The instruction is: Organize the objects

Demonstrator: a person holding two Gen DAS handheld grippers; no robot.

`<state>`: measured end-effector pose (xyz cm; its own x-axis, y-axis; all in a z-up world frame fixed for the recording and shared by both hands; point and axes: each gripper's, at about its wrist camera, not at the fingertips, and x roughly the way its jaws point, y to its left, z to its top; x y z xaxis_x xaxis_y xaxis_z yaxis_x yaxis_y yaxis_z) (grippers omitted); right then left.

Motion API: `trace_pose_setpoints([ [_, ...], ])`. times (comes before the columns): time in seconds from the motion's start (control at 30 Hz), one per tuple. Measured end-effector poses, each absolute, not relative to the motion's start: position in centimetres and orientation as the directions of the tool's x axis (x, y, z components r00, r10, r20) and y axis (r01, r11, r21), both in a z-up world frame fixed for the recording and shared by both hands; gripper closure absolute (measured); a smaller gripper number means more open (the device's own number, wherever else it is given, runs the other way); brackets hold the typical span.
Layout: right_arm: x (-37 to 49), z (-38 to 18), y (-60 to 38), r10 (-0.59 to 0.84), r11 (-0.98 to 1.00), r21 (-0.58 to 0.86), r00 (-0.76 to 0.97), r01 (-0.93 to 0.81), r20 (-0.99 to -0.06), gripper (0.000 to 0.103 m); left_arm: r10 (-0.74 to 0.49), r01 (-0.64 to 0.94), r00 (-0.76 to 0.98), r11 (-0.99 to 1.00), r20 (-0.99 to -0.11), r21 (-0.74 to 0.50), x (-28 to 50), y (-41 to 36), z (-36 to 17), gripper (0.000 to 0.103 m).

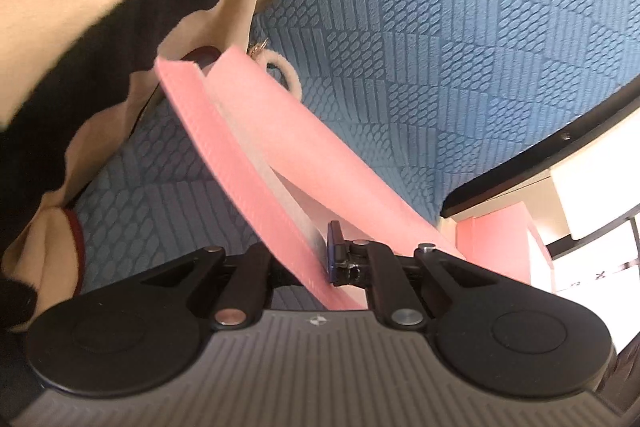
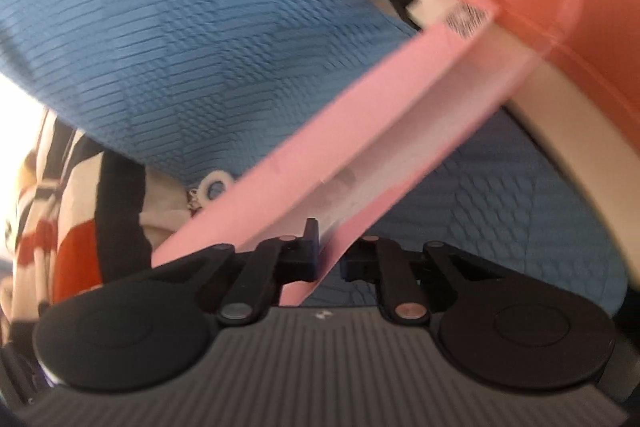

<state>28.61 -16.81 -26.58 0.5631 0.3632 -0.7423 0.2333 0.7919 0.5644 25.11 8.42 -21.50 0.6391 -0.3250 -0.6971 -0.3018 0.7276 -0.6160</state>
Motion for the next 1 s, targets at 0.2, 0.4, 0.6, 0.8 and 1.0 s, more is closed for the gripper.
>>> trace_pose_setpoints([
  [0.2,29.2,-23.2,-15.9,0.391,0.85,0.524,0.603,0.053,-0.696,0.094,-0.366,-0.268,0.675,0.688,-0.641,-0.675,22.4,8.6,-20.3,0.094],
  [0.4,29.9,-20.4,-15.6,0.447,0.873,0.469,0.6,-0.133,-0.663,0.095,-0.396,-0.245,0.684,0.665,-0.612,-0.705,20.5,7.7,-19.7,0.093],
  [0.6,31.4,-21.1,-17.0,0.431,0.895,0.411,0.572,-0.172,-0.698,0.095,-0.435,-0.208,0.646,0.69,-0.627,-0.693,20.4,5.4,-20.1,0.092],
  [0.8,32.7,-24.4,-18.6,0.369,0.928,0.338,0.531,-0.159,-0.763,0.095,-0.501,-0.141,0.572,0.72,-0.65,-0.679,20.4,3.6,-20.6,0.085],
  [1.0,33.1,-26.7,-20.1,0.353,0.934,0.326,0.513,-0.144,-0.782,0.095,-0.486,-0.056,0.563,0.784,-0.668,-0.618,18.4,2.2,-19.0,0.084],
])
